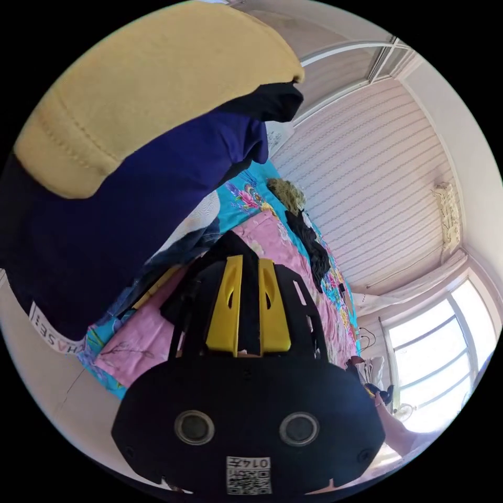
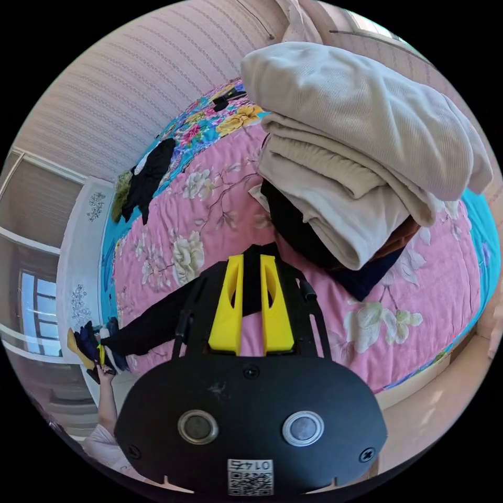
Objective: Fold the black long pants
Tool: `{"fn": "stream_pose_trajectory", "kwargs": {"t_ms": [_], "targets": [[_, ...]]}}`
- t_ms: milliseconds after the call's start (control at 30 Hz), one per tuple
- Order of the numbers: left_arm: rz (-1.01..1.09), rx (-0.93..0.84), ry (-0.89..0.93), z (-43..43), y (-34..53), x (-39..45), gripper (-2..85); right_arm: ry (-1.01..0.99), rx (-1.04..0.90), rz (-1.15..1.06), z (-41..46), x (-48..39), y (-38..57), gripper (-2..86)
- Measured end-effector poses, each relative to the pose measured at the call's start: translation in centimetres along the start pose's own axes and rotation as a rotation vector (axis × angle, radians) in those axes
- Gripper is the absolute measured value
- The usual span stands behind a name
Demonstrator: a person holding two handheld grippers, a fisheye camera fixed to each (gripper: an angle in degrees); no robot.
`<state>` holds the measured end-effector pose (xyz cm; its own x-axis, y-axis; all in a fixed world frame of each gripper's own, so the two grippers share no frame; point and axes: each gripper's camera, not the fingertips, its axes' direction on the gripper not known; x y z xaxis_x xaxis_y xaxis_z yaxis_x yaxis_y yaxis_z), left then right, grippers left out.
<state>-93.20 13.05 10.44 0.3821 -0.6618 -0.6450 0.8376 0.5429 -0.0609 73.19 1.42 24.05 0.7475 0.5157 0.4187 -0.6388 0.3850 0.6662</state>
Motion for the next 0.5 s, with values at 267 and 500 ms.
{"fn": "stream_pose_trajectory", "kwargs": {"t_ms": [267, 500], "targets": [[0.075, -0.084, -0.094, -1.4, 6.6, -1.5, 6.7, -0.265, 0.082, 0.032, 1.7, 5.2, 7.4, 5.5], [-0.170, -0.180, -0.072, 4.0, 12.6, -6.8, 11.1, -0.473, 0.163, 0.241, 6.2, 8.8, 12.2, 7.2]]}}
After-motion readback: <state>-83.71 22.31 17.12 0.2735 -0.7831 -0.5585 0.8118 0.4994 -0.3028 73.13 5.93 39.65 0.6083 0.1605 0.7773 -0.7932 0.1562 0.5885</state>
